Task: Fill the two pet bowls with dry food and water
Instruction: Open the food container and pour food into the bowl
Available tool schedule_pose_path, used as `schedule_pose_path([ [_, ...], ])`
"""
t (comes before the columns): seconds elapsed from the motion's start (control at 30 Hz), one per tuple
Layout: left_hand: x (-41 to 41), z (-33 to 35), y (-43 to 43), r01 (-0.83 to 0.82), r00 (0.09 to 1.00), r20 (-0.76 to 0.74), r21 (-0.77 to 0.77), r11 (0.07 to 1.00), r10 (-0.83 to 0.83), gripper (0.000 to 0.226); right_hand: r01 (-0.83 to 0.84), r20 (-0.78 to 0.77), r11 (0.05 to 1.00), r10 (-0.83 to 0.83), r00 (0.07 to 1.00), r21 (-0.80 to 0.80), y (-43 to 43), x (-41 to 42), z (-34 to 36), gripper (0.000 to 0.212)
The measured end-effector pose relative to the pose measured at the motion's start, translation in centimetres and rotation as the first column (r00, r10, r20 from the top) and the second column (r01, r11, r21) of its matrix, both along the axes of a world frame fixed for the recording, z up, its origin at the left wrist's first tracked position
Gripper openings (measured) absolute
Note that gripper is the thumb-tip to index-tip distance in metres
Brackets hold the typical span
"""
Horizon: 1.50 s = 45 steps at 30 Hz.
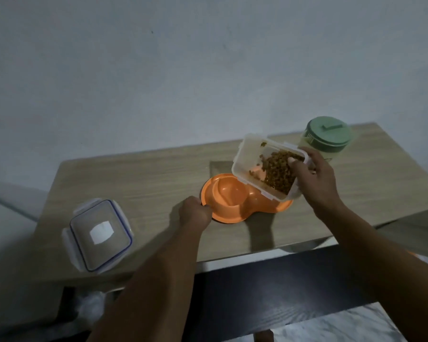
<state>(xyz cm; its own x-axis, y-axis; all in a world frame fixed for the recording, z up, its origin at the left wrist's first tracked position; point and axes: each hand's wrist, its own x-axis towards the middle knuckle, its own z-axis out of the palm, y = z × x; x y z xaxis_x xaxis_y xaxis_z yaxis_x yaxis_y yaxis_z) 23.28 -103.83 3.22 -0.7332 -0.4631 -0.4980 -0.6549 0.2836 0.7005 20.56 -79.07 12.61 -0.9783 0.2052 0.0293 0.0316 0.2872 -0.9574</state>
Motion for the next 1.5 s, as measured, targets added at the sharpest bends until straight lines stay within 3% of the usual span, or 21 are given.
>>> schedule_pose_path([
  [0.07, -0.4, -1.3, -0.4, -0.087, 0.996, -0.008, 0.044, 0.995, 0.088, 0.004, -0.02, -0.031, 0.997, 0.022, 0.999, 0.076, -0.1, 0.0, 0.0, 0.035],
  [0.13, -0.9, -2.2, -0.9, -0.159, 0.987, -0.016, 0.131, 0.978, 0.162, 0.008, -0.031, -0.059, 0.989, 0.04, 0.997, 0.146, -0.2, 0.0, -0.2, 0.031],
  [0.27, -0.6, -1.3, -1.1, -0.179, 0.982, -0.012, 0.223, 0.958, 0.187, 0.004, -0.073, -0.062, 0.959, 0.093, 0.994, 0.274, -0.7, -0.1, -0.5, 0.037],
  [0.47, -0.9, -1.9, -1.4, -0.192, 0.98, -0.006, 0.227, 0.955, 0.199, 0.009, -0.084, -0.085, 0.891, 0.135, 0.987, 0.445, -1.7, -1.0, -0.2, 0.047],
  [0.7, -1.1, -2.2, -1.8, -0.175, 0.983, -0.017, 0.251, 0.952, 0.185, 0.012, -0.129, -0.081, 0.736, 0.244, 0.966, 0.665, -3.7, -1.3, 1.5, 0.059],
  [1.13, -1.3, -2.6, -2.0, -0.152, 0.987, -0.018, 0.234, 0.96, 0.161, 0.014, -0.171, -0.035, 0.632, 0.299, 0.954, 0.756, -4.9, -2.2, 2.0, 0.067],
  [1.5, -1.4, -2.5, -2.1, -0.151, 0.988, -0.006, 0.236, 0.96, 0.157, 0.007, -0.178, -0.035, 0.641, 0.305, 0.952, 0.746, -4.8, -2.8, 1.8, 0.067],
])
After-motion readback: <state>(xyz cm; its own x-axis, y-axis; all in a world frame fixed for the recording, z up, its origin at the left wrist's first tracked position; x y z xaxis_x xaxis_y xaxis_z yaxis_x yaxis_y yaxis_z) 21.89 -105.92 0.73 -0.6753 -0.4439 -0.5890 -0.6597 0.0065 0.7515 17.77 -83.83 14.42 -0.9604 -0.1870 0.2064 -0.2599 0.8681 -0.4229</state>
